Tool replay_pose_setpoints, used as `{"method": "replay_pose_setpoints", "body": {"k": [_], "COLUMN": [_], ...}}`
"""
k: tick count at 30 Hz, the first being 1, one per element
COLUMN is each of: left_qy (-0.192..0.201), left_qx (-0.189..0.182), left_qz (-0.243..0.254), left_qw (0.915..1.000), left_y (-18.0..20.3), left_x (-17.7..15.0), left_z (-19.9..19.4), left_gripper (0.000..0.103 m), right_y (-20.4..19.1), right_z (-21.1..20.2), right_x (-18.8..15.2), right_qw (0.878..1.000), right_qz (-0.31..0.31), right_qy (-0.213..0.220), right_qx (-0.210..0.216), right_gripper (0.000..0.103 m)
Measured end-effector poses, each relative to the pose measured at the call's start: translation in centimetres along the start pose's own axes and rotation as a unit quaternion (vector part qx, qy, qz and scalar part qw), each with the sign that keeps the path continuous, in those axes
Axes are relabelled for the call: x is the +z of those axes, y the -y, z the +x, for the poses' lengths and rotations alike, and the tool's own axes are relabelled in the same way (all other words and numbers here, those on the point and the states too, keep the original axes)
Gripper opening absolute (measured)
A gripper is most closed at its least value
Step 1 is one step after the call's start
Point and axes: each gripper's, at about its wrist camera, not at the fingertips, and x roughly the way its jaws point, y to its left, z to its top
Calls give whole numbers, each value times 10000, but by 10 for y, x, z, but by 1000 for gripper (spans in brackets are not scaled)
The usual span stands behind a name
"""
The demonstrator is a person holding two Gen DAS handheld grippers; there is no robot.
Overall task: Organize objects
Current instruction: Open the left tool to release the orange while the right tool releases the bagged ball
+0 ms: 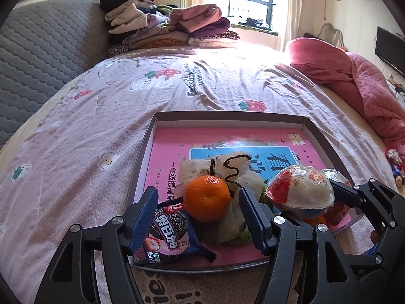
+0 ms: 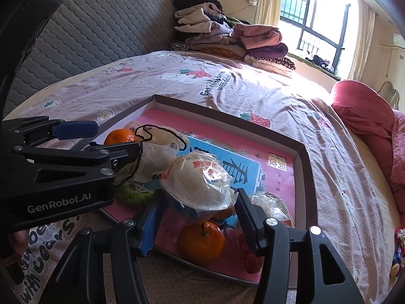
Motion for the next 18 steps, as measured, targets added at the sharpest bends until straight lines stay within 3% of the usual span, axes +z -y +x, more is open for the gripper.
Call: {"method": "replay_pose_setpoints", "body": {"k": [18], "left_qy": [144], "left_qx": [131], "left_qz": [-80], "left_qw": [9998], "left_y": [-1], "left_x": [4], "left_z": [-23], "left_gripper": [74], "right_y": [3], "right_z": [-16], "right_x": [5], "right_qw": [9998], "right_qz": [120], "right_qy": [135], "right_qx": [64], "right_gripper": [58]}}
